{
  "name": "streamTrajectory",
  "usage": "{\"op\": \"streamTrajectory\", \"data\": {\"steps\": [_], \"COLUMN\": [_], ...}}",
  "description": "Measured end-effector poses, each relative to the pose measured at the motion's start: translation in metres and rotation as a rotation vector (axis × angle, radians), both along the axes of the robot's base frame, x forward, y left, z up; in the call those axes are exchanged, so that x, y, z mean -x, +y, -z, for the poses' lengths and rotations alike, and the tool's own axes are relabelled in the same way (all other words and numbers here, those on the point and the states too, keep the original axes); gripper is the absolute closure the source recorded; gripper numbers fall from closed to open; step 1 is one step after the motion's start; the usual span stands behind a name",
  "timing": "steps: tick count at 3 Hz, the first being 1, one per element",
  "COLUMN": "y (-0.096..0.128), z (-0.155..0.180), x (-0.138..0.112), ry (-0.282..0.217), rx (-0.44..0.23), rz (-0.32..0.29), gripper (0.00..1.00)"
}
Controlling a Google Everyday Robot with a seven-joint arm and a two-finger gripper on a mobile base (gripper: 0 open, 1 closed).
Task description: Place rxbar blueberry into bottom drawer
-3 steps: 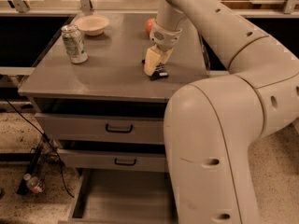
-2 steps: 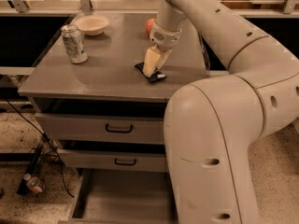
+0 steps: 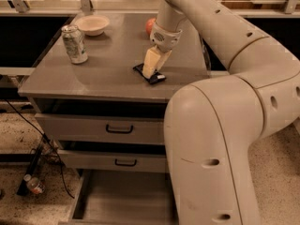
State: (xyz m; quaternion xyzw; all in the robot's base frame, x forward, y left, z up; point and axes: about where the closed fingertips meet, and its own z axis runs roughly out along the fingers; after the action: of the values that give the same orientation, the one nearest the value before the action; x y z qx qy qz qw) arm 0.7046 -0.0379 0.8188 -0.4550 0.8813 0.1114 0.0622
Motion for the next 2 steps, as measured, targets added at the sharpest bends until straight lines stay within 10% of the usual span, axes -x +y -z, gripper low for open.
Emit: {"op": "streamTrajectory", "data": {"steps": [2], "y": [-0.011], "z": [-0.028], "x": [0.012], "ry": [-0.112], "rx": [-0.011], "rz": [-0.038], "gripper": [1.00]}}
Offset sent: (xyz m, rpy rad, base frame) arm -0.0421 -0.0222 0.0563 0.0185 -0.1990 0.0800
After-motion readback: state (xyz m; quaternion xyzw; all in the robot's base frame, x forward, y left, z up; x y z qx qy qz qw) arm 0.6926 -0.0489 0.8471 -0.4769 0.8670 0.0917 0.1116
